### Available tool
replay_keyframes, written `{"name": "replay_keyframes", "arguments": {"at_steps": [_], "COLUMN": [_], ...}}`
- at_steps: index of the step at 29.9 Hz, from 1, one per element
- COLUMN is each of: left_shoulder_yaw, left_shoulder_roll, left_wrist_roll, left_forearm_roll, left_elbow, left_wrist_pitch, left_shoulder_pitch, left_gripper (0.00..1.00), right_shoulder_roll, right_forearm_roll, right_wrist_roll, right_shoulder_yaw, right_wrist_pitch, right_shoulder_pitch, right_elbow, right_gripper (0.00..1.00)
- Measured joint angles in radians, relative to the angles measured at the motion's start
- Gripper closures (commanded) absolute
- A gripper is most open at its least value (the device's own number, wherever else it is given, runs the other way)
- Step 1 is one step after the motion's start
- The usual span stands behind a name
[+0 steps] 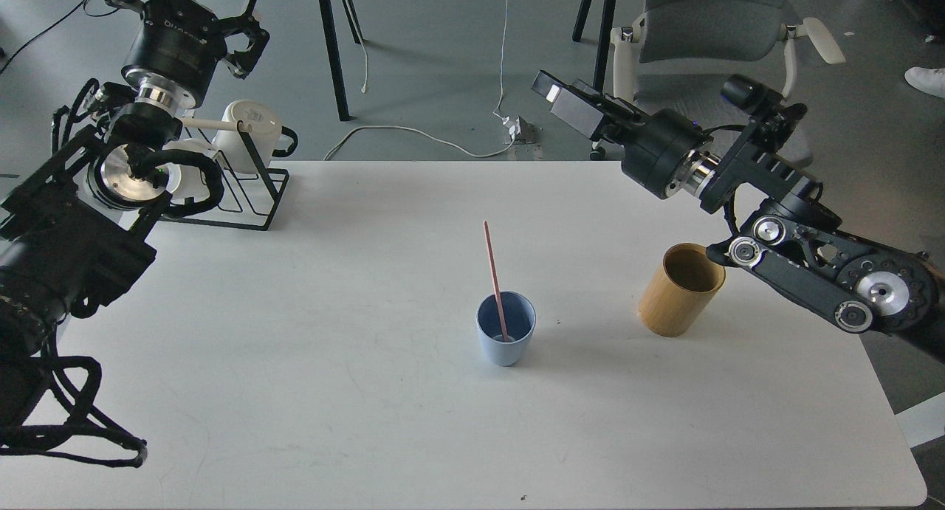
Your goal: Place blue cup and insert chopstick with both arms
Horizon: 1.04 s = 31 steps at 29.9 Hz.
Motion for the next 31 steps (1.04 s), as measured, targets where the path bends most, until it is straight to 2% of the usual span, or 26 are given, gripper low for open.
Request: {"name": "replay_keyframes", "arguments": {"at_steps": [11, 17, 23, 31], "left_shoulder_yaw": [-0.002, -0.003, -0.011, -0.017], "left_shoulder_roll": [-0.021, -0.067, -0.089, -0.102], "left_wrist_roll": [-0.002, -0.002, 0.000, -0.002], "left_forearm_roll": [-0.001, -0.004, -0.010, -0.024], "left_elbow": [0.008, 0.010, 0.010, 0.010], "left_wrist_pitch": [0.000, 0.000, 0.000, 0.000], "left_shoulder_pitch": [0.004, 0.007, 0.016, 0.045], "left_gripper": [0.00, 0.00, 0.00, 0.00], "right_shoulder_roll": [0.009, 0.021, 0.035, 0.042], "right_forearm_roll": [0.617, 0.969, 1.342, 1.430], "right_wrist_roll": [0.007, 0.001, 0.000, -0.015], "right_shoulder_yaw": [0.242, 0.309, 0.351, 0.363], "right_wrist_pitch": [0.148, 0.194, 0.273, 0.521], "right_shoulder_pitch": [0.034, 0.027, -0.036, -0.065], "right_elbow": [-0.257, -0.413, -0.489, -0.690], "right_gripper": [0.00, 0.00, 0.00, 0.00]}}
